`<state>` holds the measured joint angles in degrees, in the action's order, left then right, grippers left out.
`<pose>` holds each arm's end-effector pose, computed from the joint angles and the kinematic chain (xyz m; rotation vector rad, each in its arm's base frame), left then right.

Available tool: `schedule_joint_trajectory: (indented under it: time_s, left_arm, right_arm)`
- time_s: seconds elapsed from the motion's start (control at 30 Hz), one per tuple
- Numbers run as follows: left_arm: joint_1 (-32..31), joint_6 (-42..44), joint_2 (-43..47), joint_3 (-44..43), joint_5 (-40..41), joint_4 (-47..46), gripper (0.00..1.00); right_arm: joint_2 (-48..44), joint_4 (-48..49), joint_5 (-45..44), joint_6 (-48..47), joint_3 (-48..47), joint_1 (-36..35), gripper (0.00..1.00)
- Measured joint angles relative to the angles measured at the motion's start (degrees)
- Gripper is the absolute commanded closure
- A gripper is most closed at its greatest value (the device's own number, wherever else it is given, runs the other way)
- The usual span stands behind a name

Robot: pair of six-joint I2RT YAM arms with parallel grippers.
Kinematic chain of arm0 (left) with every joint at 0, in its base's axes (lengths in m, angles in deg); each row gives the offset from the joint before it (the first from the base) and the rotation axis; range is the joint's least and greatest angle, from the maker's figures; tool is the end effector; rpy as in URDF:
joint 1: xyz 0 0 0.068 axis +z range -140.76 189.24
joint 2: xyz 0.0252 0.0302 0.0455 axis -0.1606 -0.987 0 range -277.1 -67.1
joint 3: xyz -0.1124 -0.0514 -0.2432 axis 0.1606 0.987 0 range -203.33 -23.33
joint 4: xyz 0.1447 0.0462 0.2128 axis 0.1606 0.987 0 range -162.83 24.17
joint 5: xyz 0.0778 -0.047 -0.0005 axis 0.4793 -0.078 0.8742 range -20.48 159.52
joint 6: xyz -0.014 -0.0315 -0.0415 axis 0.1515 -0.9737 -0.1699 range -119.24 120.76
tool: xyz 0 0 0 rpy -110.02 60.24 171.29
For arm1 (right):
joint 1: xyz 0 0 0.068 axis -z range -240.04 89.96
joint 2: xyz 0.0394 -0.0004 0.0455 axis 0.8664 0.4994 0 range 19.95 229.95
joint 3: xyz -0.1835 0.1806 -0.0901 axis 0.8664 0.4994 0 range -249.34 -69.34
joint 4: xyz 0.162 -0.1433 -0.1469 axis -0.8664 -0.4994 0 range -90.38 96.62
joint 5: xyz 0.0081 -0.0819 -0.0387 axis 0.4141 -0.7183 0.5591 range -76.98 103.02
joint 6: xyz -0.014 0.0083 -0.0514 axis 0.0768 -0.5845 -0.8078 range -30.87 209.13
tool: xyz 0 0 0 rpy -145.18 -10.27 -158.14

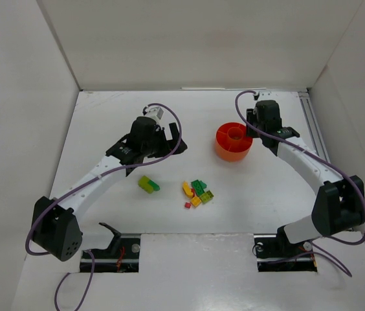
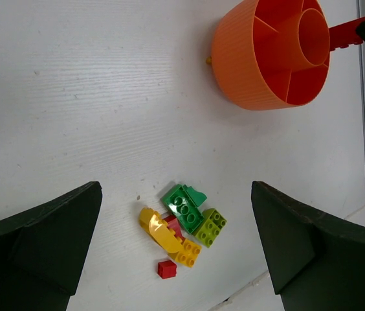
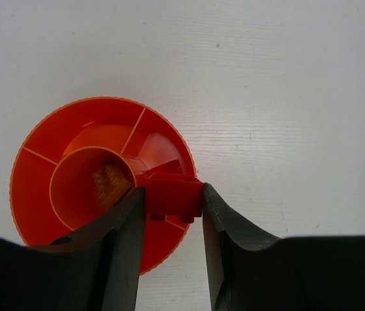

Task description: Sort the legos into containers by color

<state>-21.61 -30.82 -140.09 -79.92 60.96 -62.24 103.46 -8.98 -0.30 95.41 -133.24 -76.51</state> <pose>0.2480 -0.1542 0.3048 0.0846 2.1386 -0.8160 0.3187 0.0857 0.2875 -0.0616 2.1656 -0.0265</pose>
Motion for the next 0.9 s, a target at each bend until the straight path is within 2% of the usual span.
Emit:
schedule_joint_trajectory:
  time_s: [0.6,0.67,0.77,0.9]
  left_arm:
    - [0.0,0.3,0.0,0.0,0.0,0.0,0.0]
    - [0.0,0.3,0.0,0.0,0.0,0.0,0.0]
    - [0.0,0.3,0.0,0.0,0.0,0.0,0.0]
    - [0.0,0.3,0.0,0.0,0.0,0.0,0.0]
  right_arm:
    - [2.2,4.7,-1.7,1.5,0.0,-0.2,0.88]
    - [2.6,5.1,-1.6,1.7,0.0,-0.2,0.85]
    - [2.9,5.3,-1.4,1.9,0.0,-0.2,0.74]
    - [2.9,5.5,-1.2,2.4,0.0,-0.6,0.67]
